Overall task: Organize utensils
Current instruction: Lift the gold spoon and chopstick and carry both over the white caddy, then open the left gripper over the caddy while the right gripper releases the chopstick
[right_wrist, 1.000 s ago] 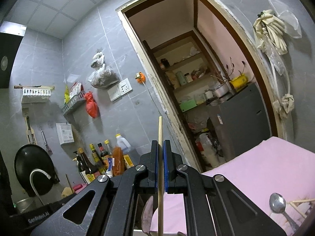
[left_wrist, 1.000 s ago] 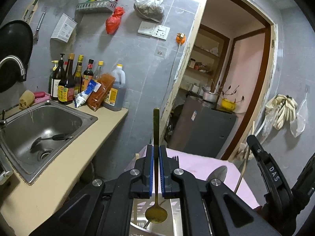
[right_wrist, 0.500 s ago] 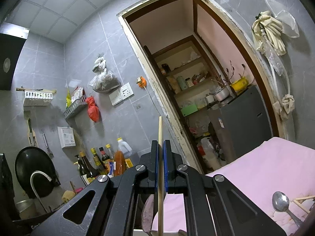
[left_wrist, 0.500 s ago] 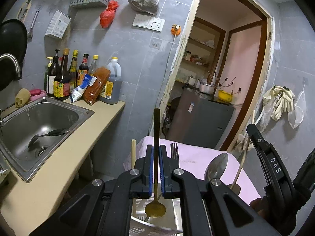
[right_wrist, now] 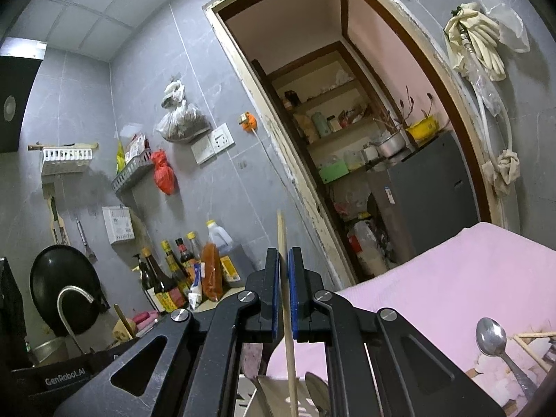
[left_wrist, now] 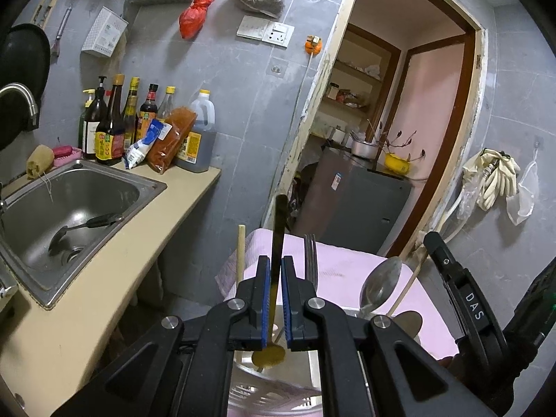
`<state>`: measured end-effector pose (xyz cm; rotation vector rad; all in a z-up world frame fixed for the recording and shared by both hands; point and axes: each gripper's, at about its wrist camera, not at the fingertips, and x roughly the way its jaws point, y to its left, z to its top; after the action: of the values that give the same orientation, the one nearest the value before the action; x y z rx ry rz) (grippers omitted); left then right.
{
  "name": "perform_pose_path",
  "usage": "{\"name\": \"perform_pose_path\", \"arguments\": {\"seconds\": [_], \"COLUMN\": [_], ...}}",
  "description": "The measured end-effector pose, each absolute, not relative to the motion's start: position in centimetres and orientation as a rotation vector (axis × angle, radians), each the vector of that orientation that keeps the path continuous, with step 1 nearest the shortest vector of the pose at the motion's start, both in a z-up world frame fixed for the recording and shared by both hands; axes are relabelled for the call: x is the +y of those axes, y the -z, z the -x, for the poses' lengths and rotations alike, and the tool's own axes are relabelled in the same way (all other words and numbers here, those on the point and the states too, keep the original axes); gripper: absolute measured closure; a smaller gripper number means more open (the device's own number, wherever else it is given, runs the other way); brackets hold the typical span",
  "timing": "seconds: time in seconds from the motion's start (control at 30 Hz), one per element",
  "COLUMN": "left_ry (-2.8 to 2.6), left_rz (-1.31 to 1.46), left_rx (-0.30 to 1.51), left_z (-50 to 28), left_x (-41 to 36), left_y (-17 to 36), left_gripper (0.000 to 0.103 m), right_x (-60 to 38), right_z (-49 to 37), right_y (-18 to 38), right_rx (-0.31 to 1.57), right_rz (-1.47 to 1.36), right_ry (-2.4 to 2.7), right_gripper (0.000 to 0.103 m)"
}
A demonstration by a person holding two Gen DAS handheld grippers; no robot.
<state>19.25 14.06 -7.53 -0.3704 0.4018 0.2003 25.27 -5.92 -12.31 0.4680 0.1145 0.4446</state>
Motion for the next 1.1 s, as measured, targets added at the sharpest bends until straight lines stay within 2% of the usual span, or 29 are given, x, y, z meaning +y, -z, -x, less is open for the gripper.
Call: {"name": "perform_pose_path", "arguments": {"seconds": [0.03,0.07,0.1,0.13,0.23,0.33,0.4,0.43,0.47,0.5,0.53,0.63,0.73,0.9,1.1], "left_ry": [-0.198,-0.196,-0.191,-0.188,-0.177,-0.173,-0.171,-0.169,-0.168,-0.17,-0.169,-0.16,-0.156,-0.157,-0.14], "left_rz": [0.369,0.369,0.368,0.366,0.367,0.374,0.37,0.368,0.36,0.353,0.345,0.308,0.269,0.217,0.181], "left_rx": [0.403,0.404,0.407,0.409,0.407,0.392,0.382,0.378,0.367,0.359,0.351,0.346,0.341,0.331,0.314], "left_z": [-19.2,-19.2,-19.2,-19.2,-19.0,-18.7,-18.5,-18.5,-18.3,-18.2,-18.1,-18.2,-18.3,-18.4,-18.5], "left_x": [14.0,14.0,13.9,13.9,13.7,13.5,13.1,12.9,12.5,12.2,11.8,10.2,8.2,4.2,-0.6], "left_y": [7.5,7.5,7.5,7.4,7.0,6.4,5.8,5.6,5.1,4.8,4.4,3.4,2.5,1.7,1.6], "left_gripper": [0.096,0.095,0.095,0.094,0.085,0.073,0.062,0.057,0.045,0.037,0.035,0.021,0.013,0.006,0.005], "right_x": [-6.1,-6.2,-6.5,-6.9,-7.6,-8.9,-9.8,-10.6,-11.2,-11.9,-12.5,-14.8,-17.2,-21.2,-26.2], "right_z": [-25.2,-25.1,-25.0,-24.9,-24.8,-24.7,-24.6,-24.4,-24.4,-24.3,-24.2,-23.7,-23.1,-22.2,-21.8], "right_y": [12.3,12.1,12.0,11.9,11.2,10.2,9.6,9.2,8.8,8.4,8.1,7.0,6.0,4.6,3.6], "right_rx": [0.121,0.125,0.127,0.122,0.137,0.153,0.165,0.172,0.176,0.183,0.185,0.185,0.178,0.186,0.175], "right_rz": [-0.465,-0.462,-0.466,-0.474,-0.453,-0.432,-0.414,-0.399,-0.389,-0.373,-0.364,-0.327,-0.287,-0.19,-0.129], "right_ry": [-0.45,-0.454,-0.458,-0.464,-0.473,-0.482,-0.479,-0.475,-0.469,-0.459,-0.456,-0.451,-0.431,-0.383,-0.314], "right_gripper": [0.089,0.074,0.067,0.063,0.063,0.063,0.058,0.051,0.041,0.035,0.028,0.023,0.008,0.003,0.003]}}
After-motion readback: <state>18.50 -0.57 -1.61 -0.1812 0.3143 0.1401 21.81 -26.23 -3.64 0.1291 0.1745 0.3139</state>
